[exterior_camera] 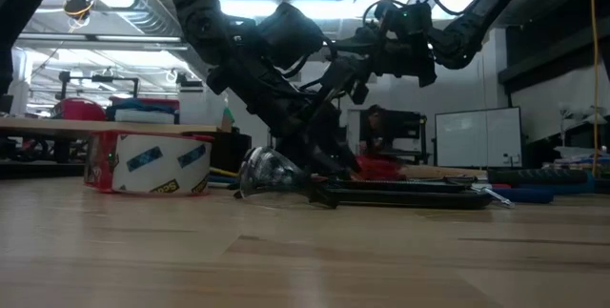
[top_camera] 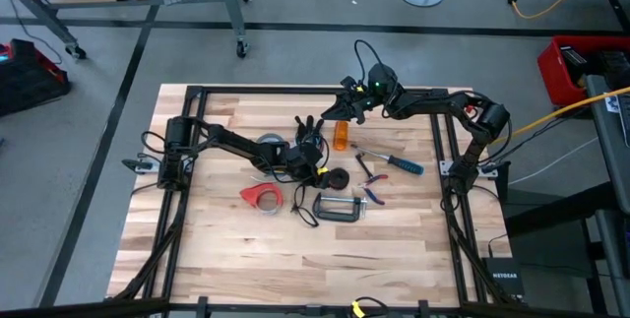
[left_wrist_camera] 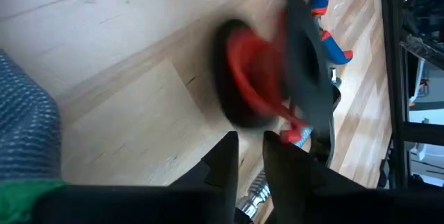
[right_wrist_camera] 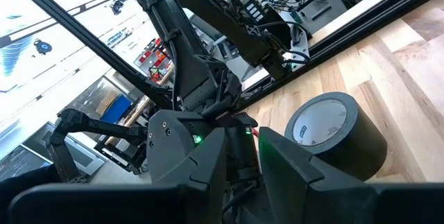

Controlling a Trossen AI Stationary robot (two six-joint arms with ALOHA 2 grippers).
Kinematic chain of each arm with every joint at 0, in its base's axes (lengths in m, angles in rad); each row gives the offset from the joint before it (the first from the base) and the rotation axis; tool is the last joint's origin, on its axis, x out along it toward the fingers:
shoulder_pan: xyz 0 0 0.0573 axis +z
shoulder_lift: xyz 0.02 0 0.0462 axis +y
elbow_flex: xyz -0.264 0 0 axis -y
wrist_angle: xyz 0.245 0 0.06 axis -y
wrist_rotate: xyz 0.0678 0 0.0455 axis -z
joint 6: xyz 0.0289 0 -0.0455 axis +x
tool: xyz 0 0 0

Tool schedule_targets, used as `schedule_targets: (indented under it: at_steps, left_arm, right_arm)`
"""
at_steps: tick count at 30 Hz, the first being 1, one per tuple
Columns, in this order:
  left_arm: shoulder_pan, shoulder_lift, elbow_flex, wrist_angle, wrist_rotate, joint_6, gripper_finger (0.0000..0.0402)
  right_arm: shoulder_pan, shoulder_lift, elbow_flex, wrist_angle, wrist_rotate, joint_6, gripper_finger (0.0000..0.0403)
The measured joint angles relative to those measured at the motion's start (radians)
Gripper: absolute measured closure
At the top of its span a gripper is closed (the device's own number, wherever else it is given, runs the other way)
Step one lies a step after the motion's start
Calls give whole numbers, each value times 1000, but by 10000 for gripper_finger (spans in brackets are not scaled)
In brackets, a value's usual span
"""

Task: Coil cords
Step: Coil the red wire, then return to Home Position

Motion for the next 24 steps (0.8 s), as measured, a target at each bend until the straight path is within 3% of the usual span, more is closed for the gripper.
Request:
schedule_targets:
  at_steps: [5, 11, 24]
  left_arm:
    - [0, 0, -1, 0, 0, -1, 325]
    - [-6, 0, -2, -1, 5, -17, 329]
    - [-19, -31, -7, 18, 124, 23, 329]
  right_arm:
    - [0, 0, 0, 0, 0, 0, 313]
    - [0, 0, 0, 0, 0, 0, 313]
    - [0, 0, 0, 0, -26, -6, 313]
